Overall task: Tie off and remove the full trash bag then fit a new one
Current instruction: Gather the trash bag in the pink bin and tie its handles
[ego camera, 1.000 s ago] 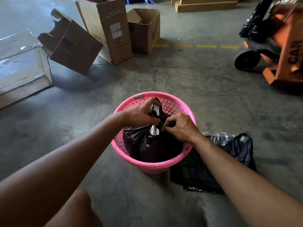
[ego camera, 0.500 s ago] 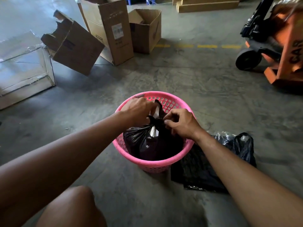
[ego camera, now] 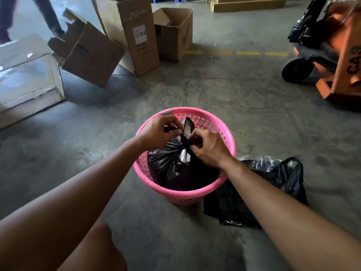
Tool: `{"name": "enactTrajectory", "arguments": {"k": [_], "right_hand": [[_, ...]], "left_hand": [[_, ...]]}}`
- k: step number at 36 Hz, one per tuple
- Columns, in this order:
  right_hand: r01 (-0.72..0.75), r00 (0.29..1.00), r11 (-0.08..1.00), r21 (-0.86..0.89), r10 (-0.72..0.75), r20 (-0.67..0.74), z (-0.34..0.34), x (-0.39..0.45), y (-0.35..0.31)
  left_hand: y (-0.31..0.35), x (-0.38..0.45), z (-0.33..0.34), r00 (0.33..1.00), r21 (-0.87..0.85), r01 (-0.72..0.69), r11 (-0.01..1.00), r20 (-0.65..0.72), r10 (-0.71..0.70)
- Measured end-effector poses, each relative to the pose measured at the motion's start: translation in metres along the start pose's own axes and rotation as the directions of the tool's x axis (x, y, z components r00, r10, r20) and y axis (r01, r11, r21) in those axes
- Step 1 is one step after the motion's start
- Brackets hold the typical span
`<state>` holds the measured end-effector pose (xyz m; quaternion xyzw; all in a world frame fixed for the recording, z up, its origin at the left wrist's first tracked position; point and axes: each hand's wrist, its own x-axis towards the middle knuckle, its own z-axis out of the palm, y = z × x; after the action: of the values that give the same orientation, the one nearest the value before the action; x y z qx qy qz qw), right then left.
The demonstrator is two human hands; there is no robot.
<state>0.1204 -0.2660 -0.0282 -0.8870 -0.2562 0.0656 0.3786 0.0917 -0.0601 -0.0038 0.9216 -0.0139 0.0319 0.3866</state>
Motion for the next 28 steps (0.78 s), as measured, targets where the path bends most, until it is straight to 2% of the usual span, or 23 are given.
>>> {"name": "enactTrajectory", "arguments": {"k": [4,10,16,19,22,28], "right_hand": [[-0.032,0.999,0.999,-0.024,0.032,0.011,0.003,0.003,0.002],[-0.031,0.995,0.998,-0.063,0.037,0.097,0.007,0.007,0.003],[-0.019,1.000,0.990,-0.139,0.018,-0.008,0.003,0.009,-0.004],[0.000,1.000,0.985,-0.174,-0.005,-0.025,-0.004,0.009,-0.008],[-0.002,1.000,0.990,-0.138,0.001,-0.011,-0.013,0.011,-0.008],[-0.014,0.998,0.993,-0.114,0.020,0.053,-0.030,0.009,-0.001]], "left_hand": [[0.001,-0.003,-0.009,0.999,0.205,-0.027,0.978,0.027,0.022],[-0.011,-0.008,-0.004,0.987,0.317,0.011,0.948,0.146,-0.060],[-0.020,-0.014,0.009,0.975,0.155,0.105,0.982,0.176,-0.132],[-0.026,-0.012,0.017,0.979,0.055,0.144,0.988,0.138,-0.150],[-0.026,-0.009,0.024,0.988,-0.039,0.130,0.991,0.093,-0.125],[-0.025,-0.007,0.028,0.998,-0.042,0.052,0.998,0.036,-0.050]]}}
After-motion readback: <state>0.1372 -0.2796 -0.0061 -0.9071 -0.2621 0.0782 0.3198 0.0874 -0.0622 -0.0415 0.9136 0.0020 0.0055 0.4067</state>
